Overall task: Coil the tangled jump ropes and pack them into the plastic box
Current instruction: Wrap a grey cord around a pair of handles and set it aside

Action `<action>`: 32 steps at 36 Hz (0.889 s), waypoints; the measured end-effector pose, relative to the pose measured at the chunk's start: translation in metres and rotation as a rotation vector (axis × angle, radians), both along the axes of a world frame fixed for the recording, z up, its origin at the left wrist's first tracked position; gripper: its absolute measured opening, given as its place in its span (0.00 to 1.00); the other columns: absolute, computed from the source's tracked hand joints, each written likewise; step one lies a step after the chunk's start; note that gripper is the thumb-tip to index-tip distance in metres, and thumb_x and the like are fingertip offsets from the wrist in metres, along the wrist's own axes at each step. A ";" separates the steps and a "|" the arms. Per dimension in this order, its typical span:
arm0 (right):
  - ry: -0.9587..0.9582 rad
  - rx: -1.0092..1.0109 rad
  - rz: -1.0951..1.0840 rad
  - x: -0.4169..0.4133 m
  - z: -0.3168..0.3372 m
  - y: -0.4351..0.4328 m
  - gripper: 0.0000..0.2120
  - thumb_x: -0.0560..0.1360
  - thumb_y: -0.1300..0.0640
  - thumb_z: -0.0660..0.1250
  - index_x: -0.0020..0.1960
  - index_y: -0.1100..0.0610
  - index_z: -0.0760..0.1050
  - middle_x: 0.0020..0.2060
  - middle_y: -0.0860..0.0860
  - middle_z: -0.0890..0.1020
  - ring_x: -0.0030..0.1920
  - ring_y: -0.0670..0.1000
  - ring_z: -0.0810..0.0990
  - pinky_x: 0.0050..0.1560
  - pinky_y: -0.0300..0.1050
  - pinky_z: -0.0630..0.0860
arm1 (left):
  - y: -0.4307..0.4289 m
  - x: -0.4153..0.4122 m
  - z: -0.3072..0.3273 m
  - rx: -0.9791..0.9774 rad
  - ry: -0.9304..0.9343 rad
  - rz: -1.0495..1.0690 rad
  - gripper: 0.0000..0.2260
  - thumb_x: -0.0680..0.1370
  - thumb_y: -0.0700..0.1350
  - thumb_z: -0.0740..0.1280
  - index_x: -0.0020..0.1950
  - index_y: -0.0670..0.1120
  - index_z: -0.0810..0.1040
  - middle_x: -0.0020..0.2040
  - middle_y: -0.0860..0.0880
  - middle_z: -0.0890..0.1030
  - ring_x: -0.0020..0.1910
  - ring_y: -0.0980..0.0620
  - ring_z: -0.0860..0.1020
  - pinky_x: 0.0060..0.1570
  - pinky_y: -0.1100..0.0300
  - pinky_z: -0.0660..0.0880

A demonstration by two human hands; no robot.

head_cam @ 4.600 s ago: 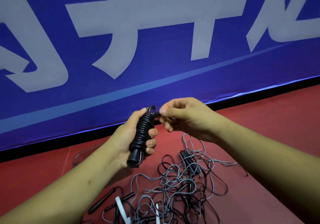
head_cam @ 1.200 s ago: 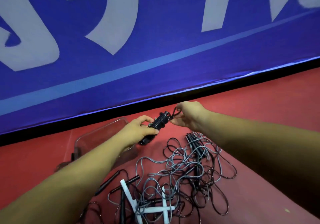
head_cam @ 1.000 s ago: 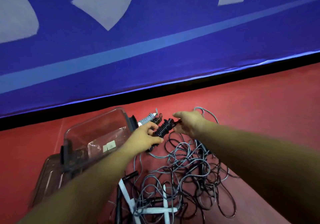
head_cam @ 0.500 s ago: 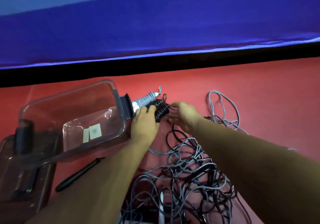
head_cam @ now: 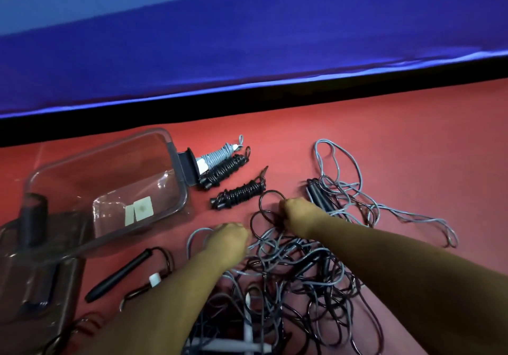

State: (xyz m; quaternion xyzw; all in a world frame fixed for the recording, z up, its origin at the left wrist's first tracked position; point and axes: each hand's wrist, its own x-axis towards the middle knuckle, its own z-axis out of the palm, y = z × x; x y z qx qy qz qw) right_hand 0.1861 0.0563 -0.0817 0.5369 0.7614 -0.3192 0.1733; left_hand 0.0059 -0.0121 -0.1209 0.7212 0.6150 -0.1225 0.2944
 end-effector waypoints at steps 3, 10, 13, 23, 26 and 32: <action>-0.011 -0.066 0.116 0.001 0.023 -0.004 0.15 0.76 0.56 0.66 0.61 0.60 0.77 0.56 0.60 0.81 0.57 0.59 0.79 0.53 0.43 0.73 | -0.006 0.003 0.016 0.012 -0.109 0.074 0.07 0.78 0.38 0.64 0.49 0.48 0.79 0.47 0.51 0.75 0.50 0.48 0.77 0.49 0.58 0.73; -0.146 -0.130 0.192 0.016 0.106 0.002 0.14 0.79 0.54 0.63 0.58 0.60 0.81 0.55 0.59 0.82 0.54 0.57 0.80 0.50 0.44 0.74 | 0.003 -0.002 0.097 -0.065 -0.449 0.258 0.09 0.82 0.43 0.63 0.42 0.52 0.74 0.38 0.54 0.81 0.38 0.53 0.78 0.41 0.58 0.75; -0.129 -0.124 0.127 0.027 0.140 0.003 0.15 0.78 0.54 0.66 0.61 0.61 0.80 0.57 0.59 0.82 0.48 0.54 0.80 0.44 0.39 0.73 | 0.014 0.001 0.147 -0.046 -0.568 0.288 0.12 0.81 0.37 0.61 0.41 0.49 0.73 0.34 0.52 0.77 0.32 0.55 0.76 0.37 0.60 0.73; 0.665 -0.153 -0.184 0.050 0.259 -0.048 0.12 0.79 0.57 0.67 0.54 0.66 0.80 0.47 0.56 0.84 0.47 0.55 0.81 0.58 0.45 0.76 | -0.004 0.049 0.329 -0.147 -1.181 0.392 0.08 0.81 0.33 0.60 0.43 0.43 0.69 0.27 0.49 0.68 0.21 0.55 0.64 0.30 0.59 0.64; 0.879 -0.240 -0.269 0.054 0.291 -0.066 0.14 0.82 0.58 0.60 0.41 0.62 0.76 0.26 0.53 0.76 0.30 0.55 0.79 0.38 0.48 0.75 | -0.018 0.055 0.368 -0.086 -1.270 0.461 0.09 0.82 0.35 0.59 0.43 0.44 0.69 0.27 0.50 0.67 0.21 0.55 0.63 0.27 0.61 0.64; 1.148 -0.249 -0.400 0.070 0.378 -0.082 0.13 0.80 0.61 0.61 0.36 0.60 0.71 0.23 0.47 0.57 0.23 0.45 0.53 0.27 0.40 0.48 | -0.047 0.038 0.383 0.053 -1.022 0.218 0.09 0.78 0.47 0.70 0.48 0.43 0.73 0.30 0.47 0.74 0.27 0.50 0.71 0.31 0.59 0.67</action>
